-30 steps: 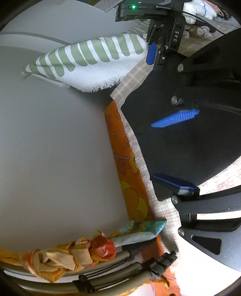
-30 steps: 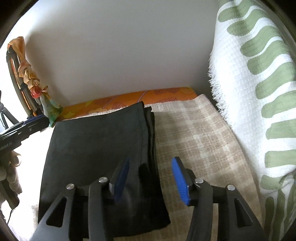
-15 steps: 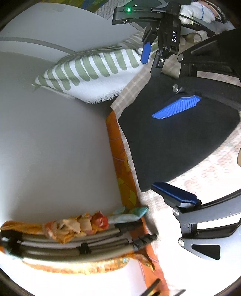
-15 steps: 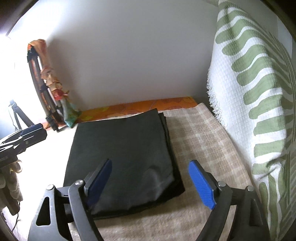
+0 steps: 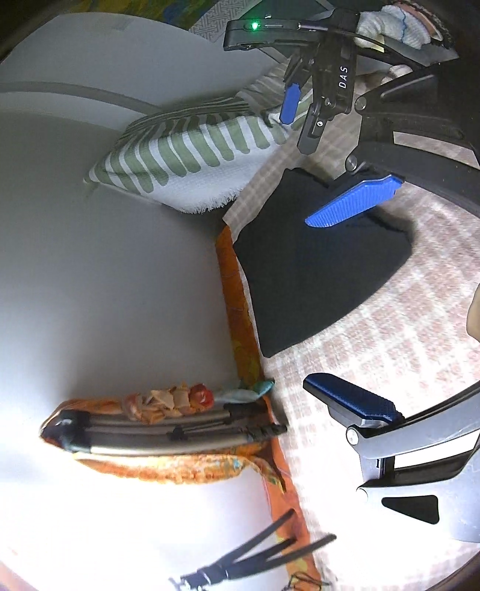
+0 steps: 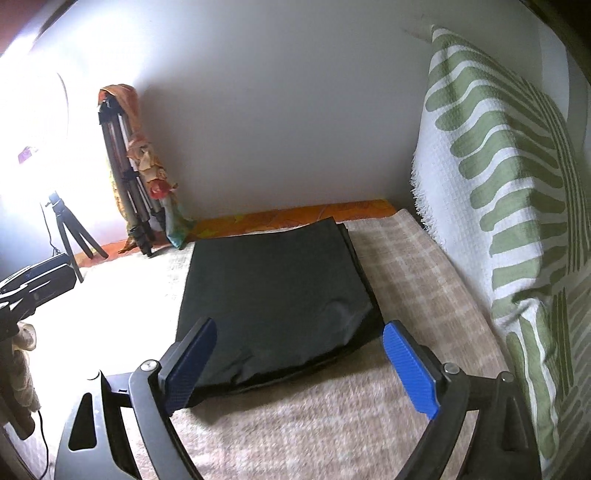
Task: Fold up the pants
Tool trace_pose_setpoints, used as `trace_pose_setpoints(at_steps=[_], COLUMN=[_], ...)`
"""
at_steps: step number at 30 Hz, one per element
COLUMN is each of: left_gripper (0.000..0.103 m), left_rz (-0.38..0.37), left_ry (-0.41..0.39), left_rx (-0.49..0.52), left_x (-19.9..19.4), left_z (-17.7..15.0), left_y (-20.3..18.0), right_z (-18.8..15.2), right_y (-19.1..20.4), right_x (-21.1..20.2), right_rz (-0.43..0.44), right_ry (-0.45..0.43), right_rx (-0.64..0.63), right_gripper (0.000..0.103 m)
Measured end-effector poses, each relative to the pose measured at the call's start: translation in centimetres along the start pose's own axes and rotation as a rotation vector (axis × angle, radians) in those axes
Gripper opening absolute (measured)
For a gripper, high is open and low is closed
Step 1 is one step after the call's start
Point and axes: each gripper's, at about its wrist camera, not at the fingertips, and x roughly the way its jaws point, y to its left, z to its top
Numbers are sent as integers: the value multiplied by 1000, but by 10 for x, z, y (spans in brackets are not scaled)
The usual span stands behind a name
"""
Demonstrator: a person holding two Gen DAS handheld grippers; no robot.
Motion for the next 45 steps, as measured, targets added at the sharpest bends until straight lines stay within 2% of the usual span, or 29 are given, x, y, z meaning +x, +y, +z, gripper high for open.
trace_pose_setpoints(at_steps=[9, 13, 23, 36, 45], left_gripper=[84, 86, 88, 88, 89], left_rz=[-7, -10, -10, 81, 67], left_ry=[-29, -42, -54, -37, -47], left_rx=[26, 47, 60, 68, 79], left_x=[-52, -77, -120, -150, -167], left_z=[-27, -38, -71, -115, -126], left_y=[-10, -14, -21, -19, -21], right_z=[-23, -37, -76, -106, -110], right_y=[31, 49, 85, 100, 93], right_x=[-45, -65, -99, -125, -132], right_rz=[-14, -51, -60, -32, -29], right_ry=[-45, -70, -79, -104, -123], right_rx=[-9, -34, -38, 7, 44], right_gripper=[103, 103, 103, 103, 103])
